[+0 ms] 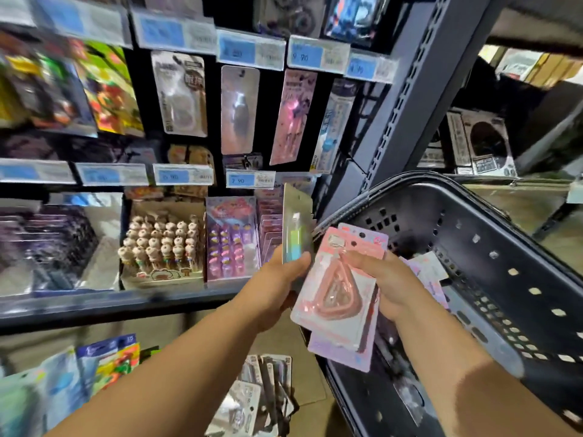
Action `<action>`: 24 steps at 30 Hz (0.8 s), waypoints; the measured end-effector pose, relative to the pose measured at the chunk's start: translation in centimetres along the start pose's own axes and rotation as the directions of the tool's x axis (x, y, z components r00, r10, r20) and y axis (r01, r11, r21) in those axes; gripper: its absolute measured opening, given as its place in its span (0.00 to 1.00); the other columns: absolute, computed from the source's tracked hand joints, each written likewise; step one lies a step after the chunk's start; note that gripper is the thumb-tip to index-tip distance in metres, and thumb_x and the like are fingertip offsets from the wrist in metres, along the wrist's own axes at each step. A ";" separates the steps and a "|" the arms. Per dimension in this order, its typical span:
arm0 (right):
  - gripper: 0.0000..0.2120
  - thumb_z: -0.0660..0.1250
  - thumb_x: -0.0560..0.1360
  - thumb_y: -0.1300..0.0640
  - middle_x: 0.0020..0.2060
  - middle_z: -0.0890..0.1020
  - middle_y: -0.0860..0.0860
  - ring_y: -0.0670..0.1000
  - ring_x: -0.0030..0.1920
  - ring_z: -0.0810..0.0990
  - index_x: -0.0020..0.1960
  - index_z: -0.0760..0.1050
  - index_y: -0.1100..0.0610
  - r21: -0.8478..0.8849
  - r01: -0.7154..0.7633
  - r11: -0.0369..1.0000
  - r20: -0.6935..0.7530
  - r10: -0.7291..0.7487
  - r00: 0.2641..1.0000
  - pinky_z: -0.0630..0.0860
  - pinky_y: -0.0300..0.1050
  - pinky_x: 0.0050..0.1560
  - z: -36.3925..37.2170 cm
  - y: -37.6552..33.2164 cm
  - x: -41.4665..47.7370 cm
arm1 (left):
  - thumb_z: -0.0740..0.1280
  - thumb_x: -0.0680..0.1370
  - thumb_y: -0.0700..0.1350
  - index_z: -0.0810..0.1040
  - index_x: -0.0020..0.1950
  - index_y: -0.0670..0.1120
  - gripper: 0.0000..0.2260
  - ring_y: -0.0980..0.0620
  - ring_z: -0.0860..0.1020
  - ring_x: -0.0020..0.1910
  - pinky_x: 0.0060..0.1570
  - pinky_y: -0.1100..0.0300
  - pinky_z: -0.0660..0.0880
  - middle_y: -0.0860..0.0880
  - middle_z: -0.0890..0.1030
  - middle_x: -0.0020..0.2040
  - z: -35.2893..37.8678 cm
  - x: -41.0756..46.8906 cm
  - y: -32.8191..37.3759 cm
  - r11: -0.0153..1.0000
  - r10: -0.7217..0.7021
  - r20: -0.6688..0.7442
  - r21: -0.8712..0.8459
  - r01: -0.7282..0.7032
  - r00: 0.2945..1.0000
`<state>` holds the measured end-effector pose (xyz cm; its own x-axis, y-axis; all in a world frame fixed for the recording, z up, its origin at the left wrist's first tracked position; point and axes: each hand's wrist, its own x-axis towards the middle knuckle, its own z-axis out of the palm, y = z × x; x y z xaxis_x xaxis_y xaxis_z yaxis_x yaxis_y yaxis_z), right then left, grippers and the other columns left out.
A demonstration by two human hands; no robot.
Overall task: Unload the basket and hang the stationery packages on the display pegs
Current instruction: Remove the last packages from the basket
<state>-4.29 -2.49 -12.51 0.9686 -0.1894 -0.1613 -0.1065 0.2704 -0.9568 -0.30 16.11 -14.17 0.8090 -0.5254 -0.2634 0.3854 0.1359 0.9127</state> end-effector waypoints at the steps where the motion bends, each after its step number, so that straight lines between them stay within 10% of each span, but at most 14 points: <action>1: 0.25 0.83 0.56 0.60 0.44 0.86 0.58 0.56 0.42 0.85 0.51 0.81 0.61 0.019 0.028 0.999 -0.006 -0.028 1.000 0.82 0.48 0.40 -0.1 -0.4 -0.1 | 0.65 0.80 0.47 0.72 0.68 0.46 0.17 0.43 0.81 0.50 0.47 0.52 0.78 0.40 0.82 0.57 -0.3 -0.3 -0.1 0.998 -0.035 0.000 -0.049 0.035 0.999; 13: 0.18 0.78 0.65 0.65 0.46 0.86 0.56 0.57 0.47 0.86 0.54 0.81 0.60 -0.144 0.186 0.972 -0.240 -0.217 0.946 0.81 0.53 0.50 1.0 -1.7 -1.5 | 0.82 0.59 0.56 0.78 0.58 0.50 0.31 0.49 0.83 0.48 0.44 0.54 0.81 0.47 0.85 0.49 -0.3 -2.6 -1.5 0.997 -0.050 0.156 -0.042 0.057 0.986; 24: 0.08 0.70 0.76 0.55 0.48 0.86 0.54 0.55 0.50 0.84 0.54 0.80 0.56 -0.081 0.036 0.996 -0.213 -0.053 0.976 0.78 0.56 0.58 2.5 -0.9 -1.1 | 0.78 0.55 0.52 0.78 0.57 0.51 0.31 0.53 0.83 0.46 0.42 0.59 0.76 0.48 0.85 0.48 -1.0 -3.0 -1.8 0.998 -0.007 0.032 -0.061 0.009 0.999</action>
<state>-4.70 -0.14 -10.81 0.9025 -0.4004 -0.1587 -0.0895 0.1860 -0.9785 -3.00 18.33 -15.38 0.7916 -0.5529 -0.2600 0.4194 0.1823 0.8893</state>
